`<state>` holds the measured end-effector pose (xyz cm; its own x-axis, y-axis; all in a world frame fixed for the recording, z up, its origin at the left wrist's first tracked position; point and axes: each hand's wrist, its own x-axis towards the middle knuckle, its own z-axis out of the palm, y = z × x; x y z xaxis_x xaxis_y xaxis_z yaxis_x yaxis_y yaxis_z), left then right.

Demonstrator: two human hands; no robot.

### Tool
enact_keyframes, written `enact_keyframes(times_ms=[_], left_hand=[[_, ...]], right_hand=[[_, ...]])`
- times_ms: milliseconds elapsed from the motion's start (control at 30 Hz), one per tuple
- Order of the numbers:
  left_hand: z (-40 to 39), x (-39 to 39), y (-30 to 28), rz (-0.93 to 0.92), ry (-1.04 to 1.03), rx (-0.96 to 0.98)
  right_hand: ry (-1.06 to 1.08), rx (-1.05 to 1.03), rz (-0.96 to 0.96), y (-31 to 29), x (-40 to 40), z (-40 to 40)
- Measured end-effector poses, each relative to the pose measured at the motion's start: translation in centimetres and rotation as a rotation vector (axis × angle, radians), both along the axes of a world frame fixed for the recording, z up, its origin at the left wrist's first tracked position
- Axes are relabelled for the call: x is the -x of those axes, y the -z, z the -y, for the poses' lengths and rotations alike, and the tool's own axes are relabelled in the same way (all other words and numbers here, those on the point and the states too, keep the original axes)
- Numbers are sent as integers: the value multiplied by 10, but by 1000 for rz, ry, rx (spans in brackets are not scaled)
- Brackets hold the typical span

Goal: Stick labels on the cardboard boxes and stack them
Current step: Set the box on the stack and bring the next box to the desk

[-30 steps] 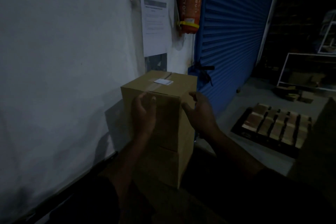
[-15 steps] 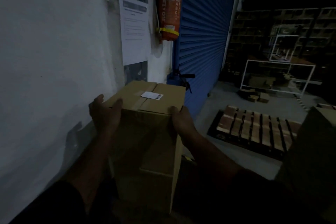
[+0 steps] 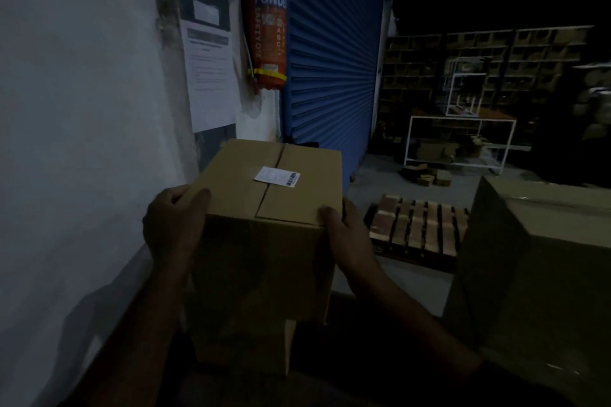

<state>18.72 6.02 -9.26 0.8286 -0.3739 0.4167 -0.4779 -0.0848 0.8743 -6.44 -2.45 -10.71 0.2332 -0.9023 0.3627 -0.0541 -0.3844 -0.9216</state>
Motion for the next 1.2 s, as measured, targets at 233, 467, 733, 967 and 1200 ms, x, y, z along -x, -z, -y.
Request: enact_keyframes(times_ms=[233,467,733,967,1200], left_hand=[[-60,99,27,-150,148,60],[-130,207,63,-210,361,-32],[-182,323,139,-306,613,-286],[-184,436,195,-392,784,-397],[-164,516,241,-372,897,-535]], right_hand=[[-26,18,44,12,123,-82],[9,-80,44,46,247,-171],[107,-302,41,114,372,-257],[301,-541,-64,156,477,-275],[520,-645,-159,189,560,-263]])
